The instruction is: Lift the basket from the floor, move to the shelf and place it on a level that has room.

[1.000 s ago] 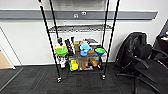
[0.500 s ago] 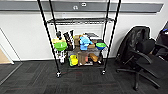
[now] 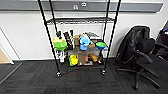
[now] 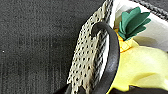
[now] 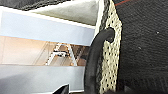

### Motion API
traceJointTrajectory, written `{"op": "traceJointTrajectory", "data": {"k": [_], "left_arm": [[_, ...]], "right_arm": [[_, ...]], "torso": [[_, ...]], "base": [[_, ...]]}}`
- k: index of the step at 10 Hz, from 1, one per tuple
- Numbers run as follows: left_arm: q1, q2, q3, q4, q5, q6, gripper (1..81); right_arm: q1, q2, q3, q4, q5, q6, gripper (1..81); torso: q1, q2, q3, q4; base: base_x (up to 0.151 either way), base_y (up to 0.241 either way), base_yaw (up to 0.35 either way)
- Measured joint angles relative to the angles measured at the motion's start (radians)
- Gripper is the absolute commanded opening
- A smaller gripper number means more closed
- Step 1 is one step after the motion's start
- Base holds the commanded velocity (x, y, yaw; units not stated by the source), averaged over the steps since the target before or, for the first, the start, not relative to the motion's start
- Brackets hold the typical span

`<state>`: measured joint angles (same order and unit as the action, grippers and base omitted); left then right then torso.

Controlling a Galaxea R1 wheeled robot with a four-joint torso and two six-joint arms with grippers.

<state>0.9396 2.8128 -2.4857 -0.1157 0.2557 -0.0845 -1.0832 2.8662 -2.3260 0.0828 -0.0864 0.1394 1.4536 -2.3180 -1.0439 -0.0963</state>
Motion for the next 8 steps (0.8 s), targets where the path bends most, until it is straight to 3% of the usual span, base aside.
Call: {"op": "traceJointTrajectory", "data": {"k": [8], "left_arm": [[-0.035,0.048,-0.004,0.0,0.005,0.0,81.1]], "right_arm": [[0.036,0.06,-0.068,0.042,0.0,0.0,81.1]], "torso": [[0.0,0.0,0.0,0.0]], "base": [[0.0,0.0,0.0]]}}
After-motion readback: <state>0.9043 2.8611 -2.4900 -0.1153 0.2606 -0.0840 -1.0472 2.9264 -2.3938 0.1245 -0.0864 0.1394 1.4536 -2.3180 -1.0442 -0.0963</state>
